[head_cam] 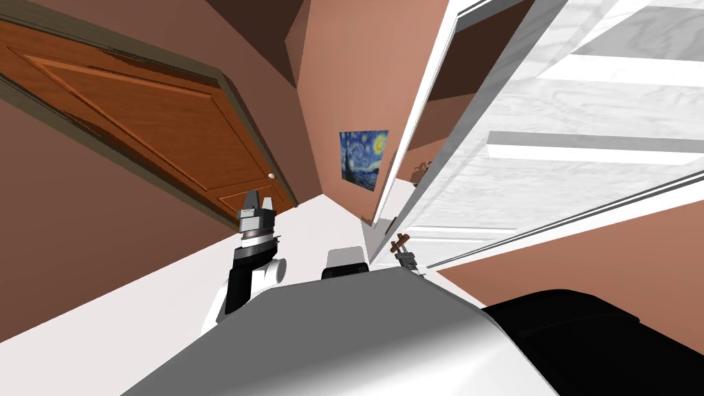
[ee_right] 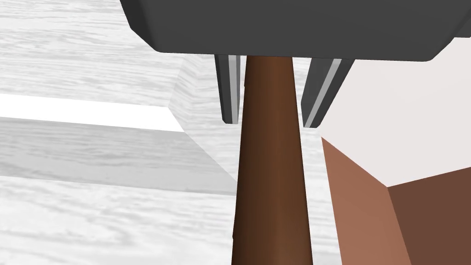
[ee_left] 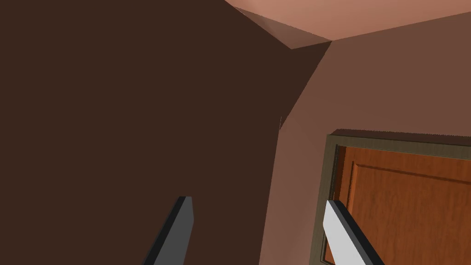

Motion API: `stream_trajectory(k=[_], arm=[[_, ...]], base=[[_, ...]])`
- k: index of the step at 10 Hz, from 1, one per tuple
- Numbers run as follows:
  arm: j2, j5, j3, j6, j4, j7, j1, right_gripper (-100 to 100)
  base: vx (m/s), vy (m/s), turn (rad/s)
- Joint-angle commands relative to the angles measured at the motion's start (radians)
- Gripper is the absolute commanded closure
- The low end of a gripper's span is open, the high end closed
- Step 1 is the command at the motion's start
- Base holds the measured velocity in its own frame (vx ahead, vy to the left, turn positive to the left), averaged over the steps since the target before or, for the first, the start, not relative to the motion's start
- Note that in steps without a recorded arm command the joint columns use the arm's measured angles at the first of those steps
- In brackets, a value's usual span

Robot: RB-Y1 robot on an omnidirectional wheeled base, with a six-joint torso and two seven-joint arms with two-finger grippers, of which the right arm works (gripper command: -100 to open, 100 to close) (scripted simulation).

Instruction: Pull the door open

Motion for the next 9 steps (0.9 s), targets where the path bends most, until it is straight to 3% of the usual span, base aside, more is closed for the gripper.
stream_trajectory(k=[1,3,9], arm=[[-0.005,0.008,0.015,-0.012,0.013,-0.015,-0.001,100],[-0.007,0.009,0.016,-0.015,0.015,-0.016,-0.002,100],[-0.031,0.028,0.053,-0.064,0.064,-0.064,-0.011,100]], base=[[-0.224,-0.039,0.08],[-0.158,-0.027,0.059],[-0.196,-0.028,0.132]])
